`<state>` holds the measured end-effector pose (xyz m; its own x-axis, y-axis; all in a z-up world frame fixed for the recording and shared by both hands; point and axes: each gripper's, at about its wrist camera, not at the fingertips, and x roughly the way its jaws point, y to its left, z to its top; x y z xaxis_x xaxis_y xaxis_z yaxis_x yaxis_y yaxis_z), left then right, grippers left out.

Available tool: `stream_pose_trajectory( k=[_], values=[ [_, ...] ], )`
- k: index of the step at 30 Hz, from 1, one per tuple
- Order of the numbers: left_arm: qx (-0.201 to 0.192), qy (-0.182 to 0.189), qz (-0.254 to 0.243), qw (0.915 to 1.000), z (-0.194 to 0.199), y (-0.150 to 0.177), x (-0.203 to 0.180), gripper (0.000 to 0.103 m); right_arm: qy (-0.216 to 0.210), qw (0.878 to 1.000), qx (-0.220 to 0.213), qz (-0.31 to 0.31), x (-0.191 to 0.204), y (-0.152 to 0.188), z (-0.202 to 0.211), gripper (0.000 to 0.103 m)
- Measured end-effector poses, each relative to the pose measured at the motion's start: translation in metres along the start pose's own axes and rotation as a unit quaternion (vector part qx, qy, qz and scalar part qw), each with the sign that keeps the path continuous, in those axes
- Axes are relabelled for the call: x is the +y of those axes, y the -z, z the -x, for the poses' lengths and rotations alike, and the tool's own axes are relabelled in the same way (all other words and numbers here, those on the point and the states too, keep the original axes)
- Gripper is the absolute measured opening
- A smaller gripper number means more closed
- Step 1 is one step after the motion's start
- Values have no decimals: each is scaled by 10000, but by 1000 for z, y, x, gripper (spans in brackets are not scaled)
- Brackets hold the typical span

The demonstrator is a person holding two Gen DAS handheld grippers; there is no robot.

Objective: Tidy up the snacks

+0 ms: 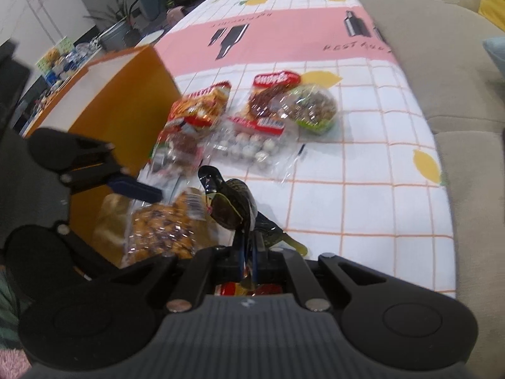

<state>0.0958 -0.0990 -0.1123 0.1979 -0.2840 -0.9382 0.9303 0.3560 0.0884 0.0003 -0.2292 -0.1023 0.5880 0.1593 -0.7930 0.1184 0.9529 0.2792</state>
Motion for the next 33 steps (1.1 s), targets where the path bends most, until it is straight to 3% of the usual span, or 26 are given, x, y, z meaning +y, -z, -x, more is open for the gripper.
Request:
stream_pose_trajectory(
  k=[6,12,17,20,25,27,29,33],
  values=[
    [-717,-152,1108,9911,54,12,7,86,21,9992,-347,-198,-6,-5,19,0],
    [-1366,-315,2068,9683,122,32,30,86,-211,9972,-710,-29,13,-15,43,0],
    [-1294,-616,2700,9521,167,58,71,86,-748,9909,-917,641,61,-32,61,0],
    [-1042,-957,2870,9474,177,73,92,86,-929,9824,-963,1301,100,-43,66,0],
    [-562,-977,3360,9351,172,100,131,86,-952,9595,-821,2520,163,-59,57,0],
    [-426,-1020,3498,9303,168,110,142,86,-897,9451,-760,3049,189,-63,49,0],
    [-231,-1054,3661,9243,159,117,155,86,-840,9271,-641,3597,211,-65,38,0],
    [140,-903,3966,9135,141,133,176,86,-556,8791,-390,4717,248,-58,10,0]
  ],
)
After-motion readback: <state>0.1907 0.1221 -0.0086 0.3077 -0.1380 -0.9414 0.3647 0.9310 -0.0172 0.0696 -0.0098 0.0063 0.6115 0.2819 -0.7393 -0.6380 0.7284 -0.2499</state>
